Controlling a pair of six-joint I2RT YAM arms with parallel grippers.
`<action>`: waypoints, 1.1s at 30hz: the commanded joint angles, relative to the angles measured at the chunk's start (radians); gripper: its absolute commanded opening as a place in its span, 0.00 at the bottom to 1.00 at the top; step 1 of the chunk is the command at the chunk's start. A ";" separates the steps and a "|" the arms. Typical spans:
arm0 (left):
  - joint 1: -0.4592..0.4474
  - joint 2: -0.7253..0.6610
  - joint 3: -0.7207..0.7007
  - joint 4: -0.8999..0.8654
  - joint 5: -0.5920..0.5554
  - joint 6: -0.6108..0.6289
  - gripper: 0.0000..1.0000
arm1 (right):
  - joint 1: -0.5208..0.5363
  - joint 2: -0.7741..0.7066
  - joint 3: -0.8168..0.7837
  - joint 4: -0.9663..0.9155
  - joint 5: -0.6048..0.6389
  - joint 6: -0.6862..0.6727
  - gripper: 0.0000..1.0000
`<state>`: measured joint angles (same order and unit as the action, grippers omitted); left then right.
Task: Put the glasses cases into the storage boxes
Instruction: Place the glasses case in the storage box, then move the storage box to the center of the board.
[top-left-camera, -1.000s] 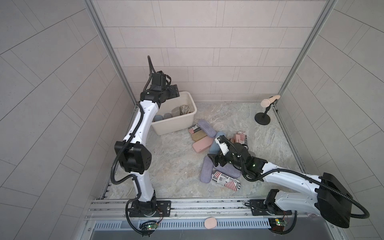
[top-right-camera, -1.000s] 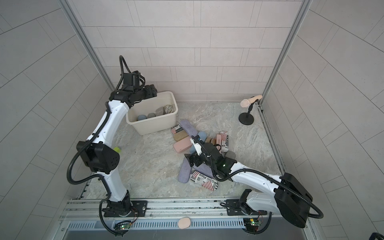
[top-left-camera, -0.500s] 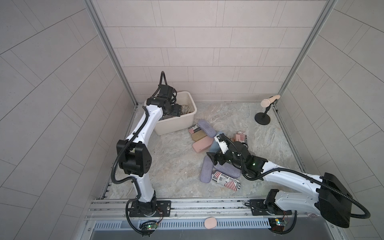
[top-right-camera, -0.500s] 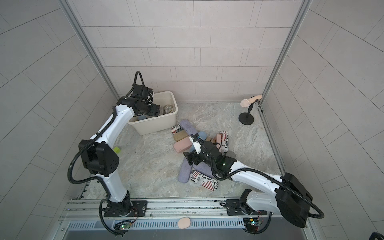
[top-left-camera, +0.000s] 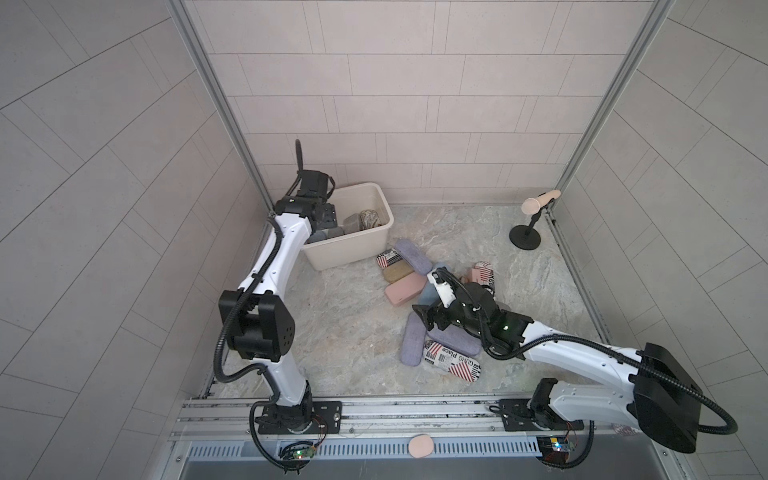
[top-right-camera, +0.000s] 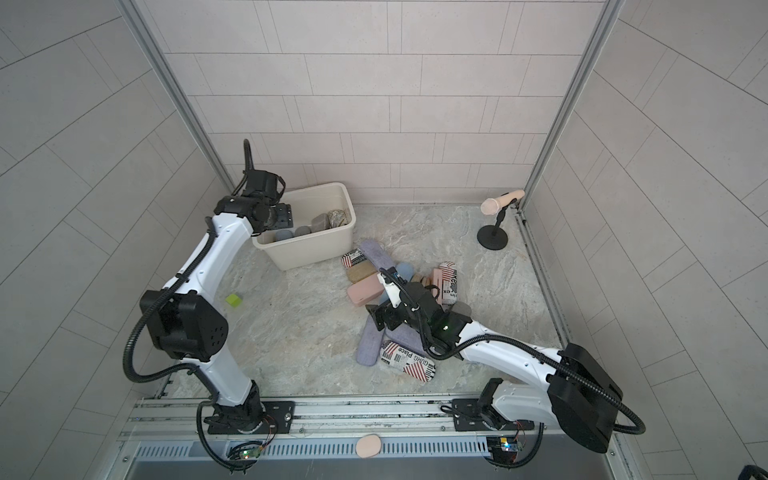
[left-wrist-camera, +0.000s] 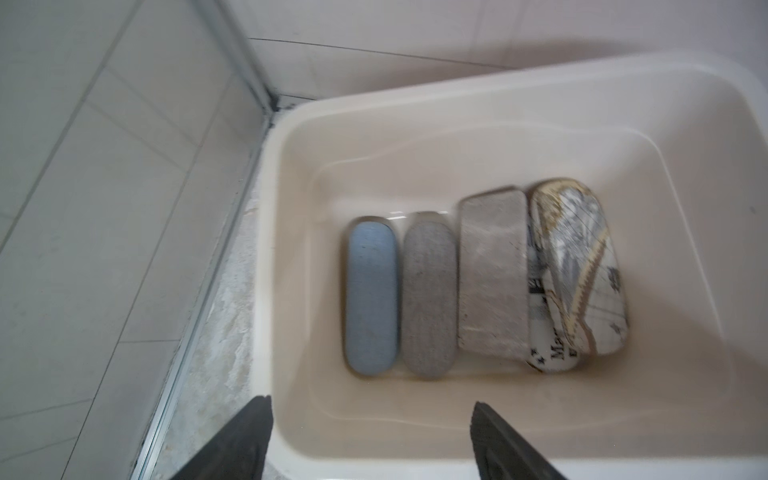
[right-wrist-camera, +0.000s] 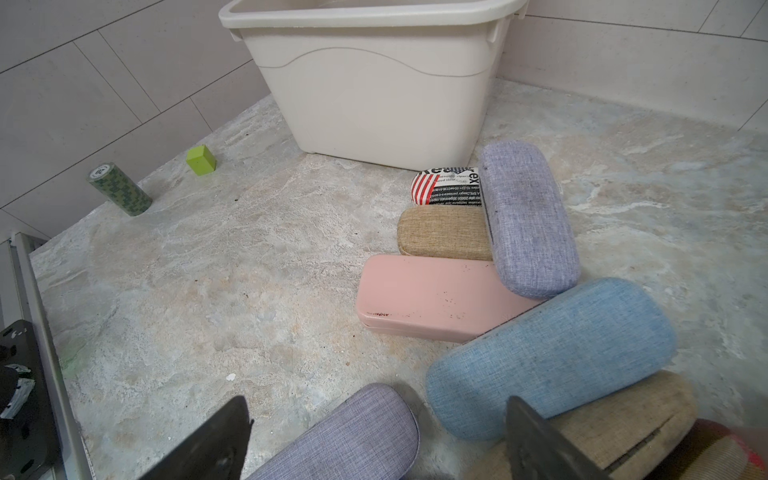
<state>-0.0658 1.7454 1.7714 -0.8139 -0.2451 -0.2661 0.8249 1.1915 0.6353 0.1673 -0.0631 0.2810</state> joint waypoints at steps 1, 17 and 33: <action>0.068 0.000 -0.013 -0.007 -0.037 -0.085 0.79 | 0.006 -0.006 0.018 -0.010 0.007 -0.002 0.96; 0.202 0.102 -0.061 0.047 0.228 -0.077 0.49 | 0.006 -0.010 0.018 -0.017 0.014 -0.005 0.96; 0.231 -0.126 -0.303 -0.024 0.063 -0.037 0.14 | 0.006 -0.039 0.009 -0.015 0.044 0.000 0.95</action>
<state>0.1513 1.7157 1.5089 -0.7826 -0.1005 -0.3225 0.8249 1.1790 0.6353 0.1566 -0.0402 0.2810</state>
